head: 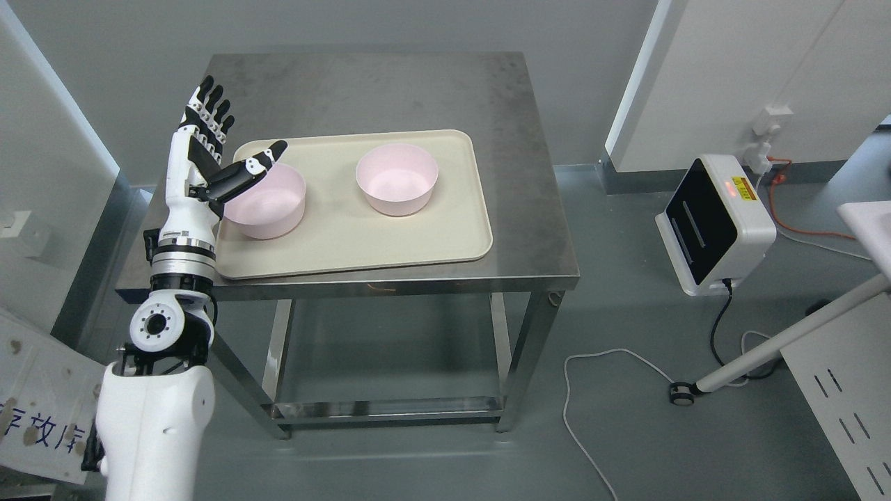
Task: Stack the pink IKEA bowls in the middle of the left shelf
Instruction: 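Reach the left hand to the rim of the nearer pink bowl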
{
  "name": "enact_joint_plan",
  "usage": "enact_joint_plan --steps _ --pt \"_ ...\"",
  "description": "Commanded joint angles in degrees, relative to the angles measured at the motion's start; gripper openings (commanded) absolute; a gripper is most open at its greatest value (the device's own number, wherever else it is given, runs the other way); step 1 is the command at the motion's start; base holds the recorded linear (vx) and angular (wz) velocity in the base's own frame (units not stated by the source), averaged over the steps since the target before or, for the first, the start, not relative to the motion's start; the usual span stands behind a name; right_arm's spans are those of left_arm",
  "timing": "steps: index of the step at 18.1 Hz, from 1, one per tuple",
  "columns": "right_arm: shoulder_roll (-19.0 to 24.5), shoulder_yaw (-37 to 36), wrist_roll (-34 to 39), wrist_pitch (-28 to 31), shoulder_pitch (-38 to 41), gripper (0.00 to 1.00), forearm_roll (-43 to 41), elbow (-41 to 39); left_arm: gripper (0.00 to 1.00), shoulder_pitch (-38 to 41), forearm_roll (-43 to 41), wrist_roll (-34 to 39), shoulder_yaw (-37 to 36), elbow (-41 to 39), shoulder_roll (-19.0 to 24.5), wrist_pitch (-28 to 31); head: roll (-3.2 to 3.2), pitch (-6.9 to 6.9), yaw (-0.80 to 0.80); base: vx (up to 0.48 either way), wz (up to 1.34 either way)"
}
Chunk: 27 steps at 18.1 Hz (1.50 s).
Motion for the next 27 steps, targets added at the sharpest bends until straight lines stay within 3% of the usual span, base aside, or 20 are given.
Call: enact_joint_plan --steps 1,8,15,18,23,27 --pt "-1.0 -0.5 0.1 0.0 0.0 1.0 0.4 0.0 1.0 -1.2 -0.1 -12.8 4.5 2.5 10.3 0.0 0.0 0.0 0.0 0.106 0.0" --pt "-1.0 -0.5 0.0 0.0 0.0 1.0 0.4 0.0 0.98 -8.4 -8.4 -24.8 -0.6 11.7 21.5 -0.3 0.0 0.0 0.0 0.054 0.0" --pt "-1.0 -0.5 0.0 0.0 0.0 1.0 0.4 0.0 0.95 -17.2 -24.8 -35.2 -11.9 24.3 21.9 -0.1 0.0 0.0 0.0 -0.006 0.01" --pt "-1.0 -0.6 0.1 0.0 0.0 1.0 0.4 0.0 0.92 -20.6 -27.0 -35.1 -13.4 31.1 21.3 -0.3 0.0 0.0 0.0 -0.015 -0.01" --pt "-1.0 -0.6 0.1 0.0 0.0 1.0 0.4 0.0 0.88 -20.6 -30.0 -34.7 -13.3 33.7 21.3 -0.7 0.0 0.0 0.0 0.0 0.0" --pt "-1.0 -0.5 0.0 0.0 0.0 1.0 0.4 0.0 0.82 -20.5 -30.0 -29.8 -13.2 34.0 21.3 -1.0 0.0 0.0 0.0 0.0 0.0"
